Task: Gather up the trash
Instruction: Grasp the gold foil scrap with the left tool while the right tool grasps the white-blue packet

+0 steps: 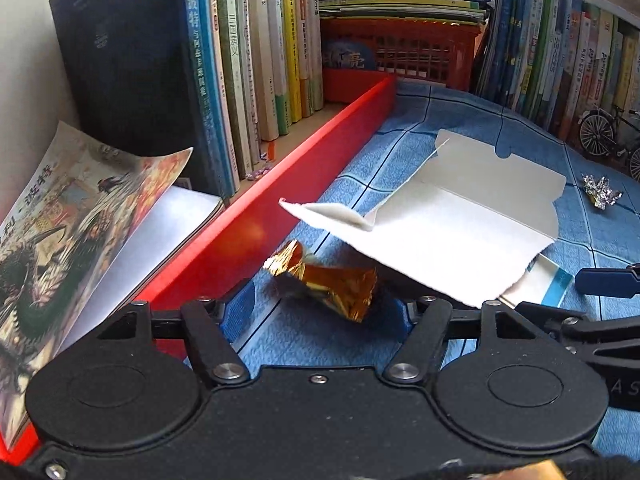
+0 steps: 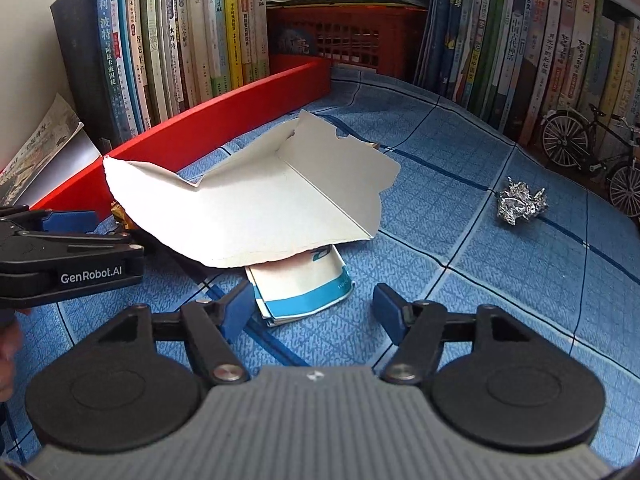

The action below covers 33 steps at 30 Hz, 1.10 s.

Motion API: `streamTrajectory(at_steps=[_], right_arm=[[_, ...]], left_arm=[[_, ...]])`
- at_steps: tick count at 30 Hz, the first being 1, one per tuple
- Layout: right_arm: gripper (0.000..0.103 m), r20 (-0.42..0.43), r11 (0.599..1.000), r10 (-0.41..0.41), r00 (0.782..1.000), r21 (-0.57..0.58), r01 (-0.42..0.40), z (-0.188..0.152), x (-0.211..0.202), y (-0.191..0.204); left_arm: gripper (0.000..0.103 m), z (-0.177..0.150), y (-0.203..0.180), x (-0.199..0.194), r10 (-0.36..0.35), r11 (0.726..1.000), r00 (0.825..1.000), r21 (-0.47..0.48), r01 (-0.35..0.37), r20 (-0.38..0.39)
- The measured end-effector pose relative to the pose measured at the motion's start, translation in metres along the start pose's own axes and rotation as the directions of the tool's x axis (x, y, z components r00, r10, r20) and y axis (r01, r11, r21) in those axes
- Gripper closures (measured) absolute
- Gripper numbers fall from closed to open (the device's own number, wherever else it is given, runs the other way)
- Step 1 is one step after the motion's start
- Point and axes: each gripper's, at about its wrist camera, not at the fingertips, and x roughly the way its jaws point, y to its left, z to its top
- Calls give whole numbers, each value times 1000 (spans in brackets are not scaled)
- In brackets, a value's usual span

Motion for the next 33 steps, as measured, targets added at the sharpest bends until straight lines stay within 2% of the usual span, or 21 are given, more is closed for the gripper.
streamTrajectory(at_steps=[5,8,9,11,14,16,25,33], right_arm=[[25,7,999,30,1000,-31,-30,8,13,5],[26,1,998,49,999,-29,-49,11,21,6],[37,3,998,56,998,-26,-56,11,21,6],[45,15,997,71,997,-11,-71,9,18,6],[62,51,997,75,996,17,-75,5,8,3],[82,69,997,61,996,32,-64,5,0,2],[88,53,992,37,998,119,-43,-9,-23,-11],[89,36,987,37,999,153,-42,-36,-61,-11]], left_arm=[[38,4,-4,11,-3,1000,1000,7,3,13],[51,4,-4,12,-14,1000,1000,-4,14,12],[55,4,-5,10,-17,1000,1000,-4,17,19],[59,3,-6,5,-18,1000,999,2,18,32],[66,1,-10,-5,-21,999,999,27,20,45],[66,0,-10,-10,-33,999,998,30,31,48],[67,-8,-14,-44,-77,996,995,40,74,71],[67,-18,-17,-75,-126,991,989,55,122,77]])
